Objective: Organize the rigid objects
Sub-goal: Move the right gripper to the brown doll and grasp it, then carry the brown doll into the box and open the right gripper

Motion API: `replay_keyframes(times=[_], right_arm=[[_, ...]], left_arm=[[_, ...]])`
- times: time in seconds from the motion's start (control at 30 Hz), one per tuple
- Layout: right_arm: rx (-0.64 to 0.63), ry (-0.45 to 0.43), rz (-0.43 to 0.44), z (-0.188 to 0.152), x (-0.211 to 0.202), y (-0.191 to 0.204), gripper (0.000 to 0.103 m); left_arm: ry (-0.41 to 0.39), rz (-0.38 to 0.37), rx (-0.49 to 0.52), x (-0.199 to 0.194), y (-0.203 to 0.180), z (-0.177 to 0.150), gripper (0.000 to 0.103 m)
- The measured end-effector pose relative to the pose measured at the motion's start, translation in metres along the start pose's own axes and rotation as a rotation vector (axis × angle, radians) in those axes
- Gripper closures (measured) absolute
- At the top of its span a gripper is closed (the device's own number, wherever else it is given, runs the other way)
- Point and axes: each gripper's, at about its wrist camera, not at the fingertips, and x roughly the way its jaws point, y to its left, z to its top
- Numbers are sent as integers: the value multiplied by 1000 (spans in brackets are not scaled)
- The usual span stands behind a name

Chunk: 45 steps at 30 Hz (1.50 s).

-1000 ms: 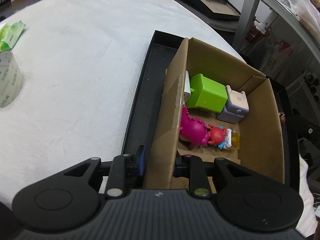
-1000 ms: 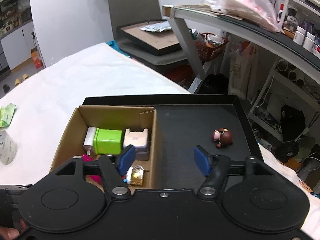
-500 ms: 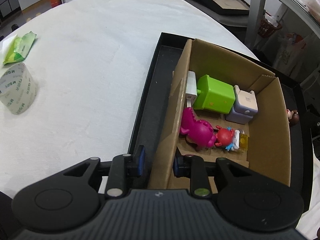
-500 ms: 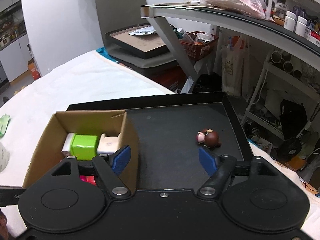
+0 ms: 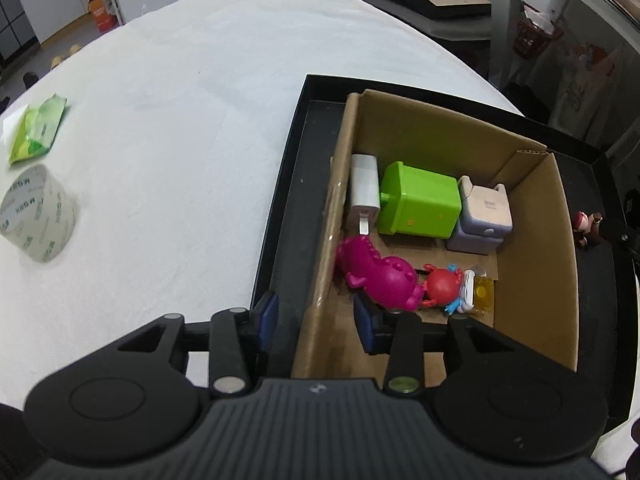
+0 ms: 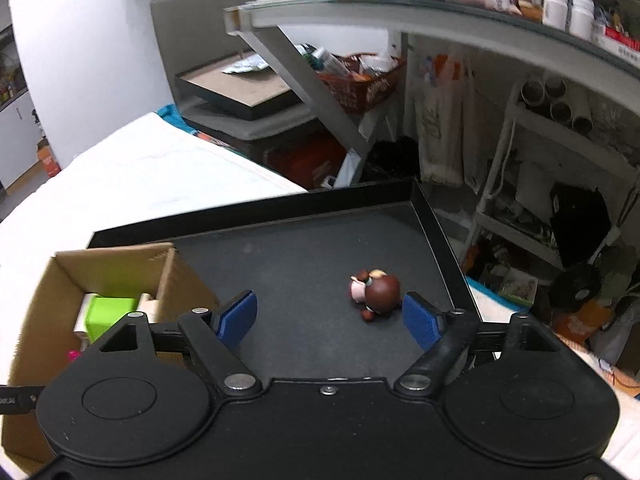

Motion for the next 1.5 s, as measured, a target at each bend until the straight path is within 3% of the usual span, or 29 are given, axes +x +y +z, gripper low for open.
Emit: replay_keyframes(times=[0.53,0.87,0.97,1.03,1.5], right_arm=[[-31,3,-45,-1,56,-15,10],[-62,38,-27,0,85,-15,11],[-83,52,-21,0,90,-13,26],[-86,65,-18,0,91,-14,60],[-71,77,37,5,73,-15,61]], left_arm=[[13,105,-18,11,-19,20,58],[23,124,-24,14,-23,21,58],[23,127,-25,15,-21,19,57],[26,128,-28,16,-20,18,58],[26,82,-38,12,-12,11,57]])
